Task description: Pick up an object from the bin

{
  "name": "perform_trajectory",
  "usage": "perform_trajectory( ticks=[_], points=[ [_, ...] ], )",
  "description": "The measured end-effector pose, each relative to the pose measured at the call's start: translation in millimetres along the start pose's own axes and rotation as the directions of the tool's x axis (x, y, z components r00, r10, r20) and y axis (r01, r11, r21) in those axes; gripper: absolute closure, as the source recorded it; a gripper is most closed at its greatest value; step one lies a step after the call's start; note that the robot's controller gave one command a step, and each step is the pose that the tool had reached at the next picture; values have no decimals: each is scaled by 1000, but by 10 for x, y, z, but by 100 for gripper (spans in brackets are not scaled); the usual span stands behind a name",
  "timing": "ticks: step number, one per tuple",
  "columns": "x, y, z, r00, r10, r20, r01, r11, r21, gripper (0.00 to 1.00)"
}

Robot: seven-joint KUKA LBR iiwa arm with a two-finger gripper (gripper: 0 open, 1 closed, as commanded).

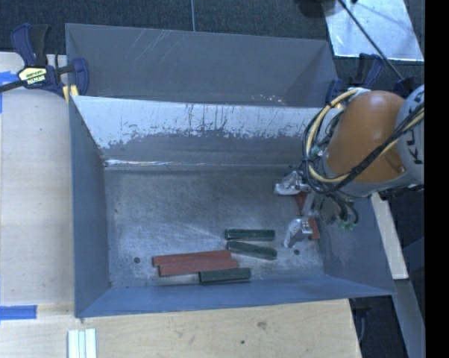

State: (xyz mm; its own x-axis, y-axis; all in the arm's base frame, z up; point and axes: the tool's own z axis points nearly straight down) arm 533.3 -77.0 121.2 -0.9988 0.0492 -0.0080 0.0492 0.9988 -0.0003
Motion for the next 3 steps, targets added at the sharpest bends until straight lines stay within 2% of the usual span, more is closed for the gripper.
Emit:
perform_trajectory(
  ticks=[1,2,3],
  points=[
    [-27,252,35,993,-119,-8,119,993,-1,0],
    [-58,380,108,998,67,-6,-67,998,0,0],
    [-75,620,364,1000,16,-2,-16,1000,2,0]
  ],
)
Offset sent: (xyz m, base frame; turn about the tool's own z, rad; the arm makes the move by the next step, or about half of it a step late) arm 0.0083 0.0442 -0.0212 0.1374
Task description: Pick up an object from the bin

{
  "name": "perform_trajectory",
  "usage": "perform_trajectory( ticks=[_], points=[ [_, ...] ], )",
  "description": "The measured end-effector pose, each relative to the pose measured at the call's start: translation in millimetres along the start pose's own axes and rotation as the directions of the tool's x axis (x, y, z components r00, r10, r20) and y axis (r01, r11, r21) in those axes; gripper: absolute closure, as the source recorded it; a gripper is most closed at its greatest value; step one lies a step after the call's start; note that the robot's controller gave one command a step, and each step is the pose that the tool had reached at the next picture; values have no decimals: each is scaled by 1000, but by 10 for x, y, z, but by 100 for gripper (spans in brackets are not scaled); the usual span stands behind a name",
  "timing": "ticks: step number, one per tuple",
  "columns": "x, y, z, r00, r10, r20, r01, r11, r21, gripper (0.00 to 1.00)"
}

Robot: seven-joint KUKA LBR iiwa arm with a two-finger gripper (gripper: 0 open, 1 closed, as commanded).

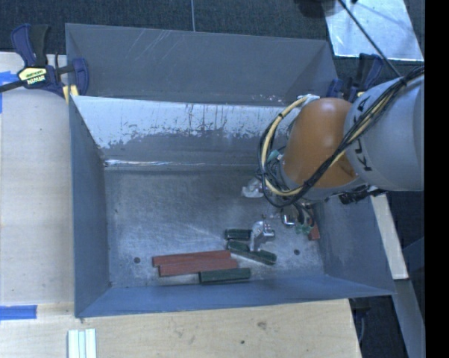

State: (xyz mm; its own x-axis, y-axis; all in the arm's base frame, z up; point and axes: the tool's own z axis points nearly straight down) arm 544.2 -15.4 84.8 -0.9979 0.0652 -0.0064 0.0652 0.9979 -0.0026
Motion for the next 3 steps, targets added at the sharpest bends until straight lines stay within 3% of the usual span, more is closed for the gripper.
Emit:
perform_trajectory(
  ticks=[1,3],
  points=[
    [-74,-39,61,997,67,24,-67,998,-12,100],
    [-66,-41,34,998,66,17,-66,998,-9,100]
  ],
)
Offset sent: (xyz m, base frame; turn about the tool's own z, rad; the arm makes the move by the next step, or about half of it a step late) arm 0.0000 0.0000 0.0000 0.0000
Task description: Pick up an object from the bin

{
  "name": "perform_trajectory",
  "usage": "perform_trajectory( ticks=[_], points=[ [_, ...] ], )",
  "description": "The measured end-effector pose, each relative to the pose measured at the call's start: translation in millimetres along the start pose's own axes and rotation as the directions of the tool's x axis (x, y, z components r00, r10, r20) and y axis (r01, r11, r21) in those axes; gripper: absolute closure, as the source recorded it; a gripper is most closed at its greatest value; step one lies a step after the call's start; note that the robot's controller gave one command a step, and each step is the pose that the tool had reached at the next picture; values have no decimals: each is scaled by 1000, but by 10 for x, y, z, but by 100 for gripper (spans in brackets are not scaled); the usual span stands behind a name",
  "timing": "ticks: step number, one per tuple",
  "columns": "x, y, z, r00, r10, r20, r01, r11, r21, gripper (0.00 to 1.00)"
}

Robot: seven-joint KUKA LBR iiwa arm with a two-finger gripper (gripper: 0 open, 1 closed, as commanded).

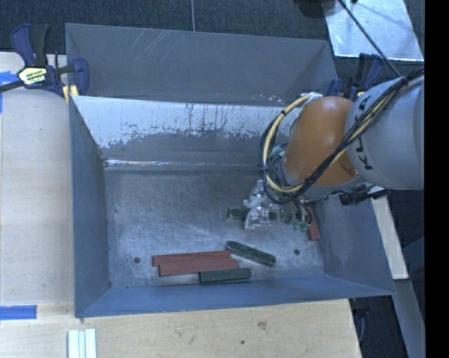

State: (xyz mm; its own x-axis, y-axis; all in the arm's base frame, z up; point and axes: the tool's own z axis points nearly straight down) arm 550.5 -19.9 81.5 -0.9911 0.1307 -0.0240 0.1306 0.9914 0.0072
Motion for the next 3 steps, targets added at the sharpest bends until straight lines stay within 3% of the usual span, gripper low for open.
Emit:
perform_trajectory(
  ticks=[1,3],
  points=[
    [28,-17,-110,1000,0,-20,0,1000,6,100],
    [9,-19,-375,1000,0,-19,0,1000,6,100]
  ],
)
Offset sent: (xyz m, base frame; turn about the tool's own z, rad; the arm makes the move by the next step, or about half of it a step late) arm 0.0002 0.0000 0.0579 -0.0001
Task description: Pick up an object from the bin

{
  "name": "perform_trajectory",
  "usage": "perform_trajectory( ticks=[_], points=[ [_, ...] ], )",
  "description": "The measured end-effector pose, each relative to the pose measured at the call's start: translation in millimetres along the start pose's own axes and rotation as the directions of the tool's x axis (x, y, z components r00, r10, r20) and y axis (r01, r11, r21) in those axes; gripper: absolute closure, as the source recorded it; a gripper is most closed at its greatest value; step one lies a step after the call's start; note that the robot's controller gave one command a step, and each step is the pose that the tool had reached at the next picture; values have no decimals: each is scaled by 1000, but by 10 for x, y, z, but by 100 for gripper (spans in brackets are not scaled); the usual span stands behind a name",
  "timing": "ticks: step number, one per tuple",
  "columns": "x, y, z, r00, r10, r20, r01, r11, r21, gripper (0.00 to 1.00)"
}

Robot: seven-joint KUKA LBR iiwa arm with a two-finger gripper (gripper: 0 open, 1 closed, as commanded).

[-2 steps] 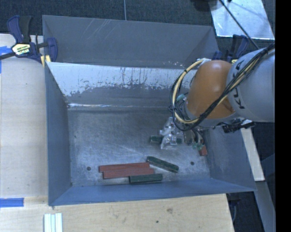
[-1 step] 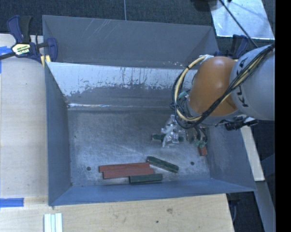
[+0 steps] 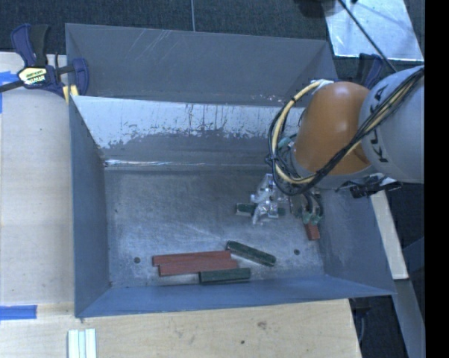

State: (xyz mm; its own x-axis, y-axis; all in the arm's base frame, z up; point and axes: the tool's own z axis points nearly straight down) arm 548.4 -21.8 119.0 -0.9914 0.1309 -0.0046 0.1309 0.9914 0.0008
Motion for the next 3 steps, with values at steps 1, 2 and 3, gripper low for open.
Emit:
perform_trajectory(
  ticks=[1,2,3],
  points=[
    [5,-2,-98,1000,0,-3,0,1000,0,100],
    [2,-3,-236,1000,0,-2,0,1000,0,100],
    [-10,-3,-317,1000,0,2,0,1000,0,100]
  ],
)
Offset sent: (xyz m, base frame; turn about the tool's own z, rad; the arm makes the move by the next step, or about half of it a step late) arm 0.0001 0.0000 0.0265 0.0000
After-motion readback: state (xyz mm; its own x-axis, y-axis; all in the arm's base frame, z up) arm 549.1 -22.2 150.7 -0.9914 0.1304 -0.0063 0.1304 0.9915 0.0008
